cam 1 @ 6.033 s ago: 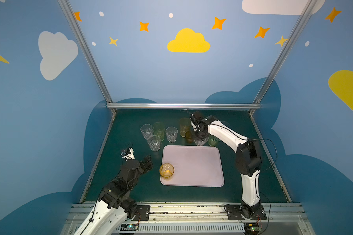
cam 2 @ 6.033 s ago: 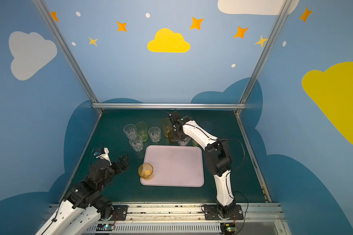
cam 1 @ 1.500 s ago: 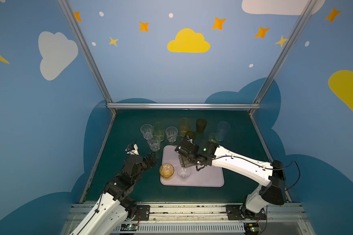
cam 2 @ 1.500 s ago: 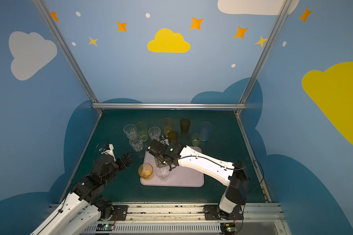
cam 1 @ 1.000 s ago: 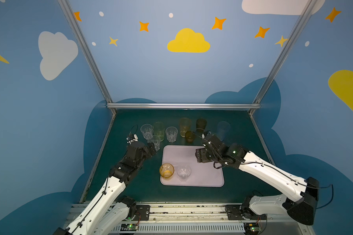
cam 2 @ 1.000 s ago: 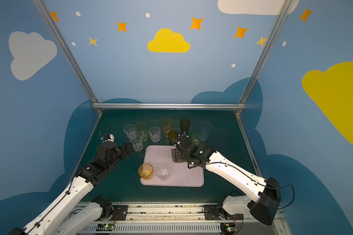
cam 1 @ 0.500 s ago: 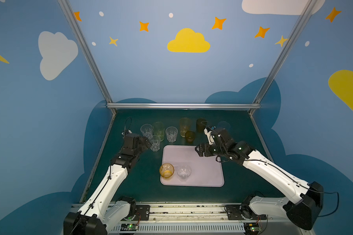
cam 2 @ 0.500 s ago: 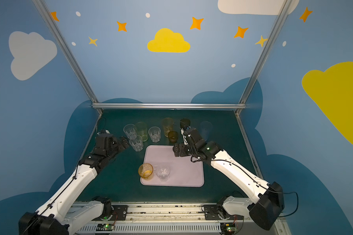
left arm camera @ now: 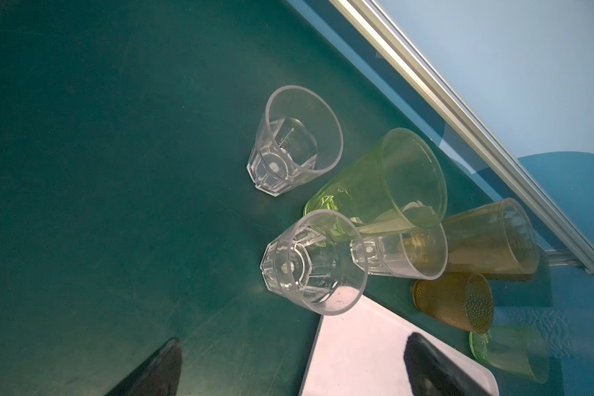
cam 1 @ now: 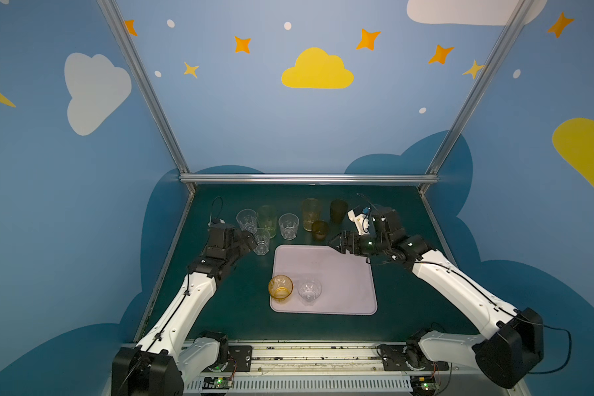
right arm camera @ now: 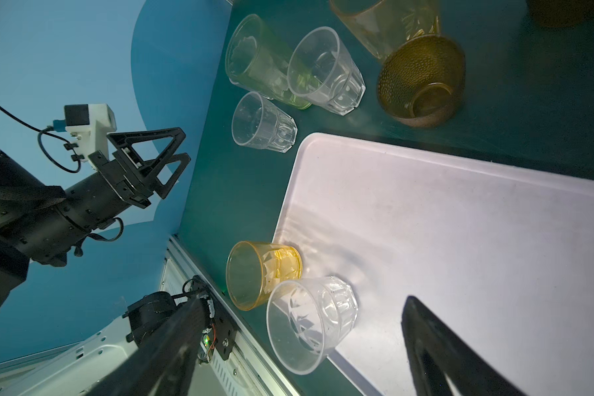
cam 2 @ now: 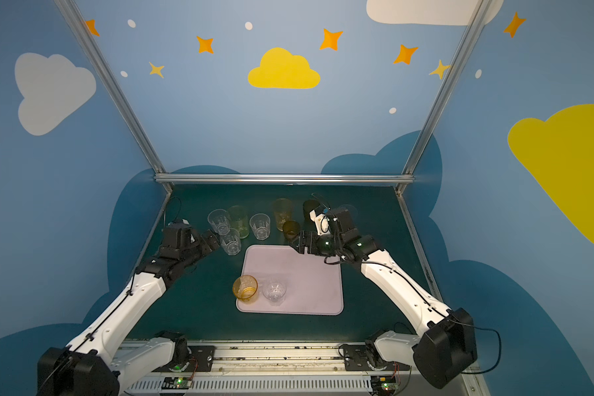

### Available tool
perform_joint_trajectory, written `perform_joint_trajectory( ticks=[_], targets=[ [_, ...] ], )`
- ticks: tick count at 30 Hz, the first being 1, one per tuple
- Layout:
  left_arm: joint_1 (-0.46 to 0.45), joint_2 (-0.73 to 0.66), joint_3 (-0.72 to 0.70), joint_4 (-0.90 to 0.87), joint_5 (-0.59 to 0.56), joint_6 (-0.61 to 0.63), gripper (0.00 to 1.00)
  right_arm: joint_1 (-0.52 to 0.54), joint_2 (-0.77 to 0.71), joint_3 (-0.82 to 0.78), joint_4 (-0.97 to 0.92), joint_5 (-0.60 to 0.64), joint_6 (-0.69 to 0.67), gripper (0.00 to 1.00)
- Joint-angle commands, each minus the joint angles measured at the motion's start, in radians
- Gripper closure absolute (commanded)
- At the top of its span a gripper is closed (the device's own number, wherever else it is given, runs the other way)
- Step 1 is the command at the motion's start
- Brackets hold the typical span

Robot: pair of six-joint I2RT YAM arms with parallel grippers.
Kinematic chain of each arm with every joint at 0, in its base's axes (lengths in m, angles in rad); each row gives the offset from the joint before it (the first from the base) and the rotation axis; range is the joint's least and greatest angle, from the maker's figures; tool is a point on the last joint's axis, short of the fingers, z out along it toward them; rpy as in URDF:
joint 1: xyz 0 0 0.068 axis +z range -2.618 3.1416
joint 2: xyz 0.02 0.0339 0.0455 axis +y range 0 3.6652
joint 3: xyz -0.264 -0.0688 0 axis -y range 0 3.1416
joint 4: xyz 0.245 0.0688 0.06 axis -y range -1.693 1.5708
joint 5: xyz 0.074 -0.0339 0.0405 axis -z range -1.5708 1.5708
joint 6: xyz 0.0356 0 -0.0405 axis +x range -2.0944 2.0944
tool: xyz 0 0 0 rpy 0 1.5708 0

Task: Place the glasses into the tray
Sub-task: Pick up the glass from the middle-left of the table.

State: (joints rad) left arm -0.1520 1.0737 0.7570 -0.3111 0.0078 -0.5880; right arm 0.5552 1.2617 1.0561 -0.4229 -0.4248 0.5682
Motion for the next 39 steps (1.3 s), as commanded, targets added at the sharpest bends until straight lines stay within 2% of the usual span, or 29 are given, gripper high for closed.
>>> perform_joint_trajectory(
  ticks=[1, 11, 19, 24, 39],
  targets=[
    [0.004, 0.026, 0.012, 0.020, 0.019, 0.002, 0.00, -0.006, -0.010, -0.002, 0.004, -0.014, 0.004, 0.09],
    [0.005, 0.090, 0.038, 0.013, 0.053, 0.004, 0.01, -0.009, -0.021, -0.008, -0.003, 0.019, -0.002, 0.09],
    [0.005, 0.129, 0.053, 0.017, 0.073, 0.010, 0.07, -0.010, -0.023, -0.010, -0.001, 0.019, -0.005, 0.10],
    [0.005, 0.147, 0.071, 0.010, 0.086, 0.021, 0.12, -0.014, -0.024, -0.022, 0.034, -0.023, 0.004, 0.10],
    [0.005, 0.192, 0.077, 0.052, 0.105, 0.006, 0.30, -0.014, -0.046, -0.034, 0.013, 0.023, 0.000, 0.10]
  ],
)
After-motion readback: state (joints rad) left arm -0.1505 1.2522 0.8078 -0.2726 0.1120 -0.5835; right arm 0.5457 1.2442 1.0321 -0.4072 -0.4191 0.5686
